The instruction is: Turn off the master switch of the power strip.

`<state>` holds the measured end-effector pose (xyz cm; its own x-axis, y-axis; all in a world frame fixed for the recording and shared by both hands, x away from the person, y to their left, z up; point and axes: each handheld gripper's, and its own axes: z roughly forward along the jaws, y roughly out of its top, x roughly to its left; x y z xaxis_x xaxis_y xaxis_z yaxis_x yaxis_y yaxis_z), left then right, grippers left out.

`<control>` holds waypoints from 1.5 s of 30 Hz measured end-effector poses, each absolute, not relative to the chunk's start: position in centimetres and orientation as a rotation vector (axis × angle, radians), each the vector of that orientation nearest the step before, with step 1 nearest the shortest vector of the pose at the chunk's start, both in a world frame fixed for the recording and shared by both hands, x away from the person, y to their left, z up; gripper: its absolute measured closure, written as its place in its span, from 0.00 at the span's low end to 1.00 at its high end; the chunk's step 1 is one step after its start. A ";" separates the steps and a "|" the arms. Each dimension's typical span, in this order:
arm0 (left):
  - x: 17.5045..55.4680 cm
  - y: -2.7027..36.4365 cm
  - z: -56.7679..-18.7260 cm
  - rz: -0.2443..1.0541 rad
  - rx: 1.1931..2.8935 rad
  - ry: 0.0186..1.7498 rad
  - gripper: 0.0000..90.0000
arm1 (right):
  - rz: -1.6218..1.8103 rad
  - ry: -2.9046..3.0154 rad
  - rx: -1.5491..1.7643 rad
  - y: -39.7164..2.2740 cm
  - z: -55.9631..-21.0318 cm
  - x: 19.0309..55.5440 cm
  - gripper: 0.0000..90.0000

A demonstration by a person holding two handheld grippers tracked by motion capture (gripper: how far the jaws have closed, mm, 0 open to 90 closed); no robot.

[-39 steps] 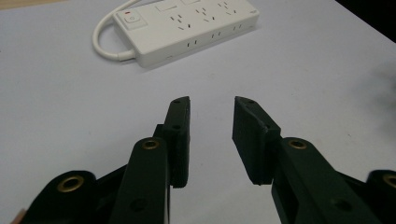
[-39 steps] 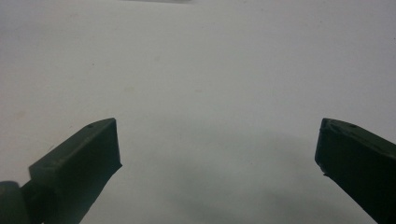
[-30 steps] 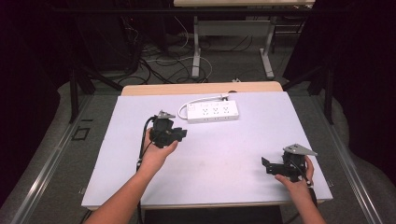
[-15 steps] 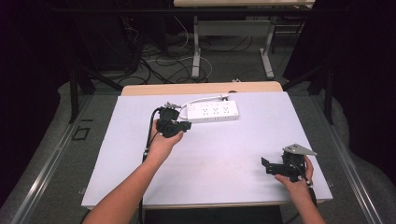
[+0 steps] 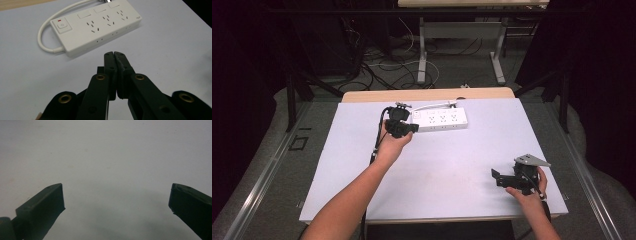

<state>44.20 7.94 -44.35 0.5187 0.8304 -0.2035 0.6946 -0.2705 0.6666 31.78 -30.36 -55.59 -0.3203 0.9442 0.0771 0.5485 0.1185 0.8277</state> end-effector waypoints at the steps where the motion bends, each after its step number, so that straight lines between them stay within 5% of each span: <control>1: 44.4 7.8 -44.3 0.239 2.033 1.247 1.00 | 1.098 1.935 1.433 -30.4 -55.6 31.7 0.00; 45: 52.4 6.2 -42.0 0.300 2.020 1.358 1.00 | 1.106 1.929 1.462 -30.6 -55.7 31.8 0.01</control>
